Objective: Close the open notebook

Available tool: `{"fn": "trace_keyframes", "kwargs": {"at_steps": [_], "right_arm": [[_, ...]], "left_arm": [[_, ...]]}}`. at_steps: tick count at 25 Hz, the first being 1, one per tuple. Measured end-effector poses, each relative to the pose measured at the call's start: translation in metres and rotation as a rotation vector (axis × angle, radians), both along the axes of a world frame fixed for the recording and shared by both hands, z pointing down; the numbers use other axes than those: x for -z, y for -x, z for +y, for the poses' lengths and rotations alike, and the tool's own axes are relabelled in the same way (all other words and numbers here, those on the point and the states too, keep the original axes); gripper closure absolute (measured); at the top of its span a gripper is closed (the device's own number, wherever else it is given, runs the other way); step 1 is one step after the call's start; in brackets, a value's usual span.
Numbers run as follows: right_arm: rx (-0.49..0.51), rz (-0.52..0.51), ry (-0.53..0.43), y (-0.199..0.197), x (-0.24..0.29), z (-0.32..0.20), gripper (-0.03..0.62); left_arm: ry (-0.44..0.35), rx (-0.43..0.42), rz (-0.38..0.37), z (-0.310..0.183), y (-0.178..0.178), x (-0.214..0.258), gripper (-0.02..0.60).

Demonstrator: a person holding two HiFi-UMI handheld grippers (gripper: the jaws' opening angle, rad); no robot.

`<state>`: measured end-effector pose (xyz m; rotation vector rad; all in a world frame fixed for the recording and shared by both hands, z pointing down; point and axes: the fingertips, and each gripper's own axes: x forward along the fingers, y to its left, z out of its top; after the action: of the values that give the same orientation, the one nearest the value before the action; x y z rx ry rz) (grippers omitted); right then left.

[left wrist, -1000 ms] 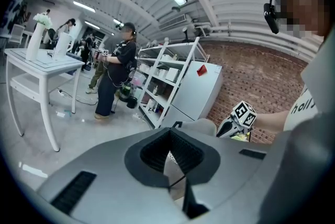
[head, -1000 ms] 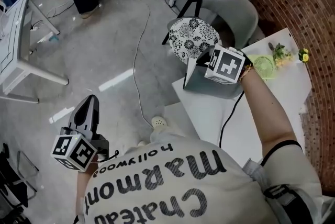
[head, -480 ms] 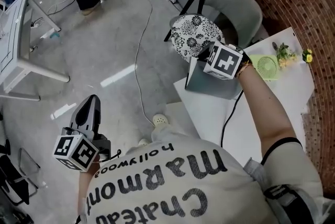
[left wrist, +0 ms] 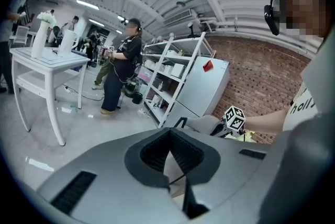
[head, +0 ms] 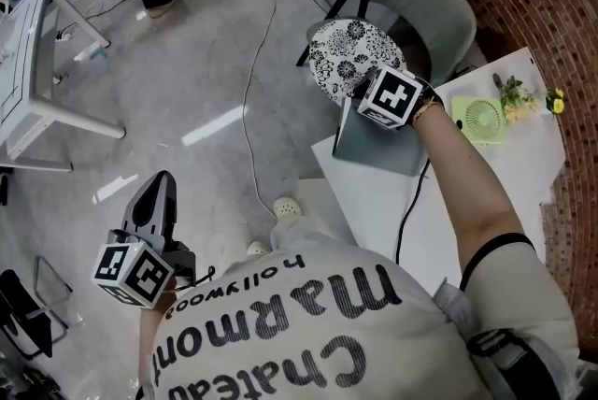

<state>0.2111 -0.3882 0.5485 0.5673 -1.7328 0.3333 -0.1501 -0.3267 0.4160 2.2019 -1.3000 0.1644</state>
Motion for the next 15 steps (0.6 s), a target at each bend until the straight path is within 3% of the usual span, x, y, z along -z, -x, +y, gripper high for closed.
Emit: {"fn": "trace_keyframes", "kwargs": {"at_steps": [15], "right_arm": [[-0.055, 0.017, 0.017, -0.004, -0.032, -0.013, 0.568]], "left_arm": [[0.048, 0.049, -0.022, 0.003, 0.020, -0.018, 0.580]]}}
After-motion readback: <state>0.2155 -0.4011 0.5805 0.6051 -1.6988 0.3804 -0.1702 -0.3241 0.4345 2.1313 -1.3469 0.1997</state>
